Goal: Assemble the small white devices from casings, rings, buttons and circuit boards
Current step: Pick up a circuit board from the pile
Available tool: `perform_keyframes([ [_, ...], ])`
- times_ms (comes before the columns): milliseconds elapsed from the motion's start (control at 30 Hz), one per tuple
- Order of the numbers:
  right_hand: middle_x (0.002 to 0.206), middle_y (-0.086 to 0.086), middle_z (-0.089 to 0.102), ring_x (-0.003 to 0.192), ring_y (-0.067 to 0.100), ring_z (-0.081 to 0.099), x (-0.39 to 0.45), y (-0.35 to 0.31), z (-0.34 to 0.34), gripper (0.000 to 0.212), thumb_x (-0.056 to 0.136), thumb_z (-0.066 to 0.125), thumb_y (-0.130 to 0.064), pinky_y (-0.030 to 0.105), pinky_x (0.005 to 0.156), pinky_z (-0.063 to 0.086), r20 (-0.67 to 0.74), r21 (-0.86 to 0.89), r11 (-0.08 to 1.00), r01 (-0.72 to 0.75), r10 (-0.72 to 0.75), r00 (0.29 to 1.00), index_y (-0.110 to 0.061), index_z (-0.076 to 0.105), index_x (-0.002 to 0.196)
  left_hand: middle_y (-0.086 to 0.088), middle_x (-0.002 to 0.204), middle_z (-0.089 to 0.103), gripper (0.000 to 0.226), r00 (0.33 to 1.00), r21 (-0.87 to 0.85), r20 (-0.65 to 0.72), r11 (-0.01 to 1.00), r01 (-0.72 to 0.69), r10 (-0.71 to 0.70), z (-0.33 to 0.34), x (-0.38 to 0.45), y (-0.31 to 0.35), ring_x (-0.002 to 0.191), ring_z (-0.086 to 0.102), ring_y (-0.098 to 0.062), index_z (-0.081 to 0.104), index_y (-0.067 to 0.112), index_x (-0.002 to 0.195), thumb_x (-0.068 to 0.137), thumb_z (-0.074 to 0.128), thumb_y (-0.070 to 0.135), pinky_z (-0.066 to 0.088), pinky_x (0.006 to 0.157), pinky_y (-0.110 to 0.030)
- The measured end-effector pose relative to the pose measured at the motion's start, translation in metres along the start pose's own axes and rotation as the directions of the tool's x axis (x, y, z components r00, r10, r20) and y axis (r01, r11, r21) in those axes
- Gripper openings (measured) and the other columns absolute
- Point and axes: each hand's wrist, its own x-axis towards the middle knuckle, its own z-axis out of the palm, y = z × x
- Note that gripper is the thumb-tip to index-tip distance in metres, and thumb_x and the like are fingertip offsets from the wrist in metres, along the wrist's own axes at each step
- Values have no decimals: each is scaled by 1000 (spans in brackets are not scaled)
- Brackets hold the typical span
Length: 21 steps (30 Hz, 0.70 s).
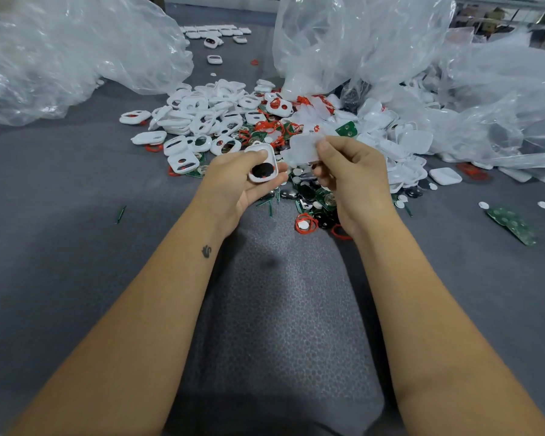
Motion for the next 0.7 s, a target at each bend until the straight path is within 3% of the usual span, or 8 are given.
perform_keyframes([
  [133,69,-4,64,60,7,54,0,-1,-1,12,90,63,-3,19,57,44,25,41,999,25,-26,999,-13,68,89,-24,79,72,12,999,-8,27,999,39,-39,4,-3,1,76,73,-28,58,-4,95,97,51,5,59,61,-27],
  [367,72,-13,66,71,11,53,-3,2,3,32,82,63,6,27,68,44,135,-128,973,193,-175,975,-24,70,75,-15,83,74,14,994,-70,52,993,96,-92,3,-4,1,75,73,-25,60,1,98,97,53,13,58,58,-25],
  [567,73,-2,65,70,13,56,-1,2,5,31,81,53,11,29,69,46,171,-21,995,101,-96,981,-15,67,71,-14,82,73,10,998,5,9,998,65,-65,4,-3,1,69,72,-23,65,1,93,94,57,8,56,55,-23],
  [700,68,0,60,67,14,52,-1,-3,8,17,65,44,-5,25,63,44,257,140,990,-28,-9,966,-7,61,67,-12,81,71,10,999,45,-15,998,50,-50,7,-4,-2,67,71,-21,65,3,89,94,58,8,57,55,-25],
])
